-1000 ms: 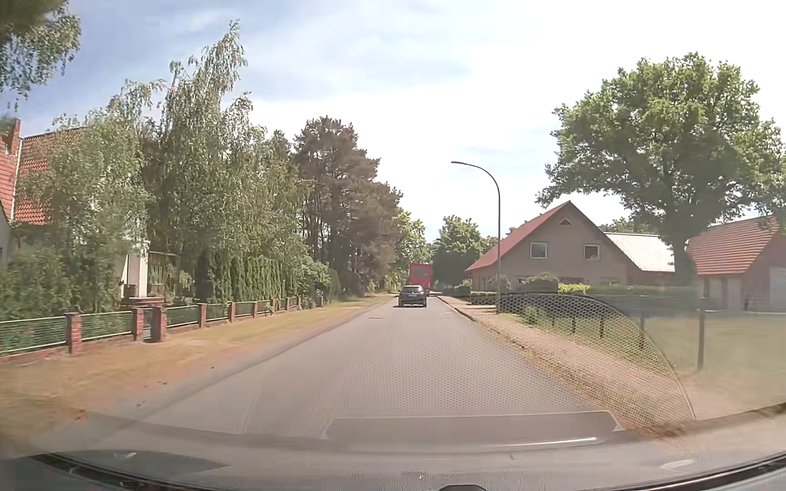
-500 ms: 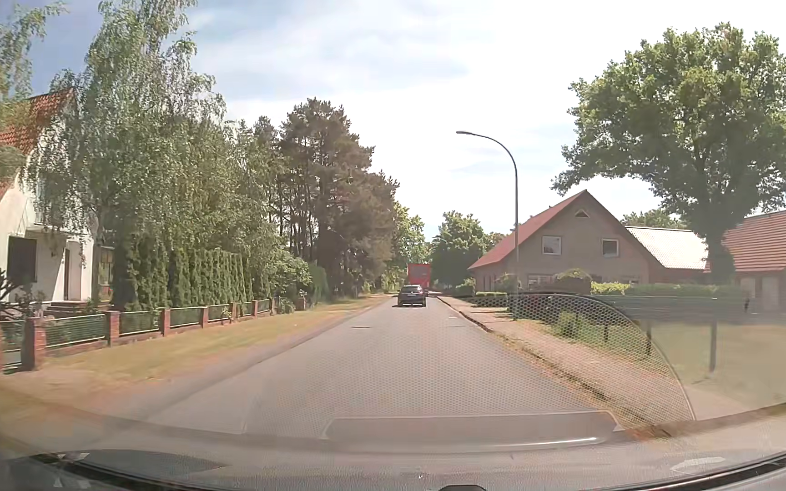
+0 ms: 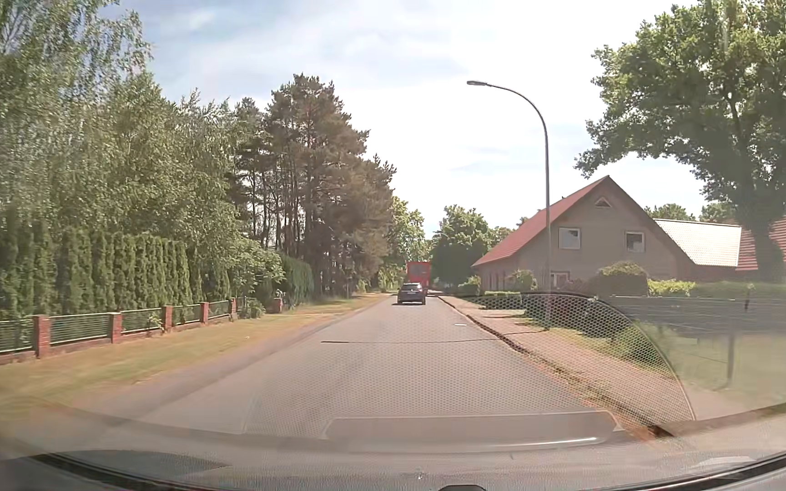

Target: Follow the waypoints while adhering to traffic rules and regulations

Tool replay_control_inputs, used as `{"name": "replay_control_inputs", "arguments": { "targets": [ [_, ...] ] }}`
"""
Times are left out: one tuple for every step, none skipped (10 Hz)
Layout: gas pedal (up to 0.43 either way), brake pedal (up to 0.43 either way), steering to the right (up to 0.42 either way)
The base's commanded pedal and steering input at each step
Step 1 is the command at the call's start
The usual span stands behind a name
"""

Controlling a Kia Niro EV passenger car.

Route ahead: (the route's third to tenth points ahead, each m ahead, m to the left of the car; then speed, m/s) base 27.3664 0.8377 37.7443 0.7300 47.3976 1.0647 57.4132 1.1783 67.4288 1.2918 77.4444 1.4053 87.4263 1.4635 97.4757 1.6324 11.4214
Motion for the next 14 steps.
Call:
{"name": "replay_control_inputs", "arguments": {
  "targets": [
    [0.157,0.000,0.002],
    [0.157,0.000,0.001],
    [0.157,0.000,0.001],
    [0.138,0.000,0.001],
    [0.138,0.000,0.001],
    [0.138,0.000,0.001],
    [0.130,0.000,0.001],
    [0.130,0.000,0.001],
    [0.130,0.000,0.001],
    [0.130,0.000,0.002],
    [0.130,0.000,0.001],
    [0.130,0.000,0.001],
    [0.130,0.000,0.001],
    [0.130,0.000,0.001]
  ]
}}
